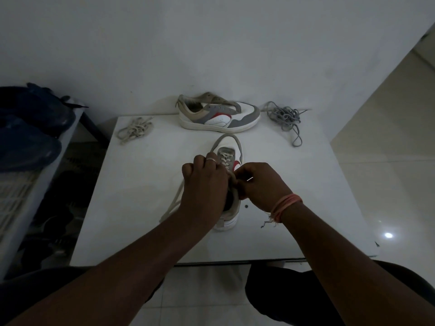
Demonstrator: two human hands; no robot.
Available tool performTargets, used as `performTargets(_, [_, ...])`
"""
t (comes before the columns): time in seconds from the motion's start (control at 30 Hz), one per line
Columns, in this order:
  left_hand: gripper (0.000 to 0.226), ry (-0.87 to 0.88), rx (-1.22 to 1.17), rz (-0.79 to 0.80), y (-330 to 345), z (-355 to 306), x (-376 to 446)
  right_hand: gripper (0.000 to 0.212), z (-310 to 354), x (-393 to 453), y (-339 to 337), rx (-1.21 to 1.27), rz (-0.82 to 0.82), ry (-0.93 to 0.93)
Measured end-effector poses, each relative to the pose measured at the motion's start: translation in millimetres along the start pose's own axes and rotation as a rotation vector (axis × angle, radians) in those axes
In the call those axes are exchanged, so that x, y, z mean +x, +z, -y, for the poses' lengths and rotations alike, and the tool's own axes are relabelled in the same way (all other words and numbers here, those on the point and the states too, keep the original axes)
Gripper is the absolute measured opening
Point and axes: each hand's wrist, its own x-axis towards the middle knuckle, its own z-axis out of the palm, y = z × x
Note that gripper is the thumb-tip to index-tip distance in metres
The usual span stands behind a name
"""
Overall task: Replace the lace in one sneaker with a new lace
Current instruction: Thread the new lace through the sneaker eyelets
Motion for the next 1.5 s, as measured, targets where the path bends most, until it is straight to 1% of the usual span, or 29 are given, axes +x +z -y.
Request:
performTargets(0.17, [0.007,0.047,0.038,0.028,-4.5,-5.8,-1.9,0.011,0.1,-0.5,-0.2,-0.001,-0.004,-0.014])
performTargets(0.3, [0.009,0.015,0.038,0.041,-4.7,-7.8,-1.6,0.012,2.1,0.5,0.4,-0.089,-0.022,-0.057])
performTargets(0.53, [0.014,-0.031,-0.069,0.154,-8.2,-8.6,-4.6,0.013,0.3,-2.1,-0.6,0.052,0.005,-0.013])
performTargets(0.6, [0.020,-0.043,-0.120,0.174,-8.8,-5.8,-5.7,0.012,1.5,-2.4,-0.8,0.070,0.000,0.003])
performTargets(0.67, [0.029,-0.037,-0.220,0.239,-10.2,-0.6,-4.5,0.011,2.4,-3.3,-1.5,0.078,-0.006,0.005])
performTargets(0.73, [0.032,-0.040,-0.275,0.282,-12.5,4.2,-1.8,0.010,2.8,-3.8,-1.9,0.076,-0.013,0.004])
performTargets(0.83, [0.028,-0.013,-0.175,0.208,-8.2,3.0,-1.0,0.011,2.2,-3.8,-1.5,0.076,-0.006,0.000])
performTargets(0.9, [0.025,0.012,-0.131,0.185,-8.2,1.3,-2.4,0.011,1.6,-3.5,-1.3,0.062,-0.010,-0.012])
performTargets(1.03, [0.018,0.026,-0.109,0.076,-9.4,3.7,-6.6,0.011,3.3,-3.4,-2.1,0.038,-0.022,-0.030])
performTargets(1.17, [0.019,0.019,-0.079,0.070,-9.9,5.7,-2.0,0.012,4.0,-3.2,-0.8,0.020,-0.030,-0.043])
performTargets(1.27, [0.019,0.035,-0.087,0.068,-8.4,8.8,0.2,0.012,3.1,-3.0,-0.2,0.026,-0.030,-0.031])
performTargets(1.37, [0.029,0.041,-0.134,0.089,-1.0,9.7,0.6,0.011,4.1,-3.4,0.4,0.051,-0.028,-0.018])
performTargets(1.4, [0.030,0.039,-0.149,0.093,1.6,9.7,0.0,0.011,5.0,-3.9,0.8,0.052,-0.031,-0.021])
performTargets(1.5, [0.022,-0.044,-0.311,0.086,5.6,10.2,-1.9,0.011,6.8,-4.7,2.1,0.024,-0.042,-0.035])
